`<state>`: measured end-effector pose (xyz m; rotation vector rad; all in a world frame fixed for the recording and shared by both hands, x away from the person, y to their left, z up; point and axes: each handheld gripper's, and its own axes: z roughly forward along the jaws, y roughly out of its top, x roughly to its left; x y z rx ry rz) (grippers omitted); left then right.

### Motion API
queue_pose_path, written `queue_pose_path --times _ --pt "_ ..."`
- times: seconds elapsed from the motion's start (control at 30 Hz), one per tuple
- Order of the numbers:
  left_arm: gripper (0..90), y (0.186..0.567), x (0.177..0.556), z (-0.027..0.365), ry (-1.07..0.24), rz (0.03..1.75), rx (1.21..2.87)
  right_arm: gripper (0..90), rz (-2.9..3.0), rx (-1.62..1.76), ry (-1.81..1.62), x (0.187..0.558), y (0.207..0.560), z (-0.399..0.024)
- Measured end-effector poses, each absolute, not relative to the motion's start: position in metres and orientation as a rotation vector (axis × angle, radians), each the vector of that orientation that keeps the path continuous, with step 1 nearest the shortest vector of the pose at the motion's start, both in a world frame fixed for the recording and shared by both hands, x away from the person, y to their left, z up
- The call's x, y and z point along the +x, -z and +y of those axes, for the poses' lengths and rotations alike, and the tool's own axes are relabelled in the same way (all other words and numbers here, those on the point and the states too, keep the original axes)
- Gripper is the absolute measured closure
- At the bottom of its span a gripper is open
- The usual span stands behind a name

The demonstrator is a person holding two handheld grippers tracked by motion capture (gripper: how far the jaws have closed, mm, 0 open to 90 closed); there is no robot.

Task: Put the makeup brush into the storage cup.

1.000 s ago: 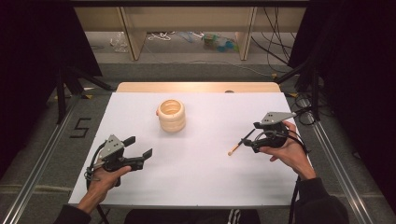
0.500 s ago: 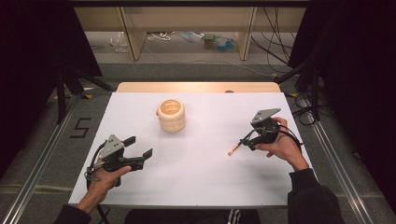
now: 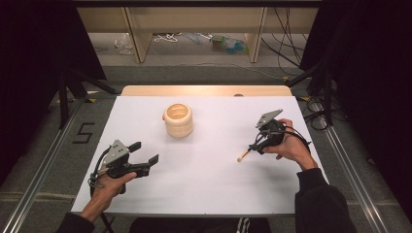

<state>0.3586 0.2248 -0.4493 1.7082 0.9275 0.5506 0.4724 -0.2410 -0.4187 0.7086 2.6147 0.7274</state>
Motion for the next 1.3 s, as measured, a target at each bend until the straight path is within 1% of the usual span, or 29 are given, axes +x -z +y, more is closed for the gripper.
queue_pose_path --times 0.4,0.7,0.97,1.3 --pt "15.5 0.449 0.359 0.225 -0.553 0.921 1.711 24.7 2.709 0.668 -0.613 0.485 0.436 -0.234" --pt "15.5 0.449 0.359 0.225 -0.553 0.921 1.711 25.2 2.743 0.616 -0.563 0.490 0.437 -0.229" --pt "15.6 0.449 0.359 0.225 -0.548 0.927 1.708 23.8 2.777 0.565 -0.548 0.494 0.440 -0.223" --pt "15.6 0.449 0.359 0.225 -0.551 0.926 1.709 24.3 2.824 0.570 -0.525 0.498 0.447 -0.223"
